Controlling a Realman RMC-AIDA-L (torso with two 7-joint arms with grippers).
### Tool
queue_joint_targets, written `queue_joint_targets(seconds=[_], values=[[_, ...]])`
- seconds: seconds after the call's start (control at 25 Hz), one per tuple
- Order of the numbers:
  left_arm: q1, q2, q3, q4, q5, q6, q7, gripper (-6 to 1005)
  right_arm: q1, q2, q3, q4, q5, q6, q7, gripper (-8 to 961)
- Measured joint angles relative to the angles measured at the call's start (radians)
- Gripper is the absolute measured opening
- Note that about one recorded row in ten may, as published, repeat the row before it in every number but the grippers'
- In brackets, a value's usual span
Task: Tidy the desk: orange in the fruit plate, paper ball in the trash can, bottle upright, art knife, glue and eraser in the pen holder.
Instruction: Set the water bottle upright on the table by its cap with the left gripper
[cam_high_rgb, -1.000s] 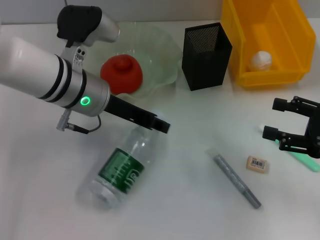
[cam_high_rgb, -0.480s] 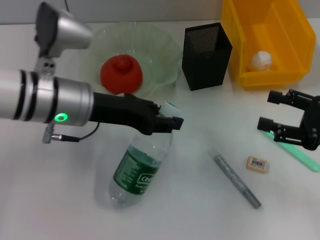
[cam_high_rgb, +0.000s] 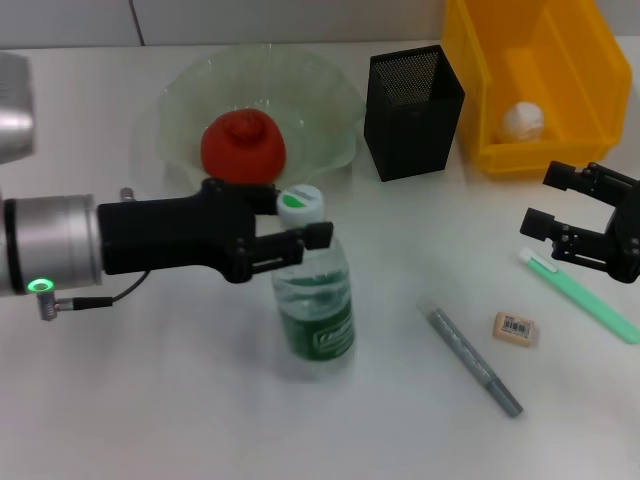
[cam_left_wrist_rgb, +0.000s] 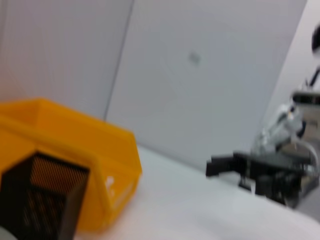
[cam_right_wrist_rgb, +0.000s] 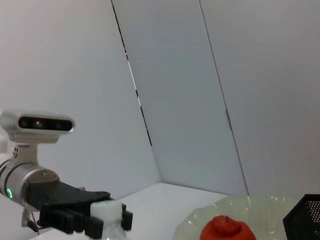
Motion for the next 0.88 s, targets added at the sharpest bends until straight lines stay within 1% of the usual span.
queue_joint_targets(seconds=[0.08, 0.12, 0.16, 0.28, 0.32, 0.36, 0.4, 0.56, 0.68, 0.72, 0.76, 0.88], values=[[-0.003, 0.000, -0.045, -0.067, -0.041, 0.028, 0.087, 442, 0.000, 0.002, 0.000, 0.006, 0.000, 0.001, -0.002, 796], [-0.004, 0.001, -0.086, -0.127, -0.071, 0.050, 0.182, 442, 0.001, 0.002, 0.000, 0.013, 0.000, 0.001, -0.005, 796], [-0.004, 0.001, -0.086, -0.127, -0.071, 0.050, 0.182, 442, 0.002, 0.002, 0.000, 0.021, 0.001, 0.001, -0.010, 796], [-0.006, 0.001, -0.146, -0.216, -0.109, 0.075, 0.323, 441, 0.002, 0.002, 0.001, 0.034, 0.003, 0.002, -0.019, 796], [-0.011, -0.002, -0.171, -0.266, -0.129, 0.082, 0.404, 441, 0.003, 0.002, 0.005, 0.042, 0.003, 0.003, -0.026, 796], [-0.011, -0.002, -0.171, -0.266, -0.129, 0.082, 0.404, 441, 0.003, 0.002, 0.005, 0.042, 0.003, 0.003, -0.026, 796], [-0.015, -0.003, -0.177, -0.293, -0.143, 0.082, 0.443, 441, 0.003, 0.002, 0.009, 0.047, 0.003, 0.003, -0.031, 796], [-0.045, -0.004, -0.183, -0.431, -0.238, 0.077, 0.621, 440, 0.003, 0.002, 0.028, 0.069, 0.011, 0.004, -0.047, 796], [-0.066, -0.006, -0.183, -0.503, -0.291, 0.071, 0.709, 440, 0.005, 0.003, 0.047, 0.085, 0.013, 0.009, -0.058, 796], [-0.079, -0.007, -0.184, -0.547, -0.322, 0.061, 0.762, 441, 0.007, 0.005, 0.059, 0.094, 0.013, 0.012, -0.065, 796], [-0.079, -0.007, -0.184, -0.547, -0.322, 0.061, 0.762, 441, 0.007, 0.005, 0.059, 0.094, 0.013, 0.012, -0.065, 796], [-0.093, -0.008, -0.184, -0.597, -0.358, 0.052, 0.813, 441, 0.008, 0.007, 0.071, 0.101, 0.013, 0.014, -0.070, 796]])
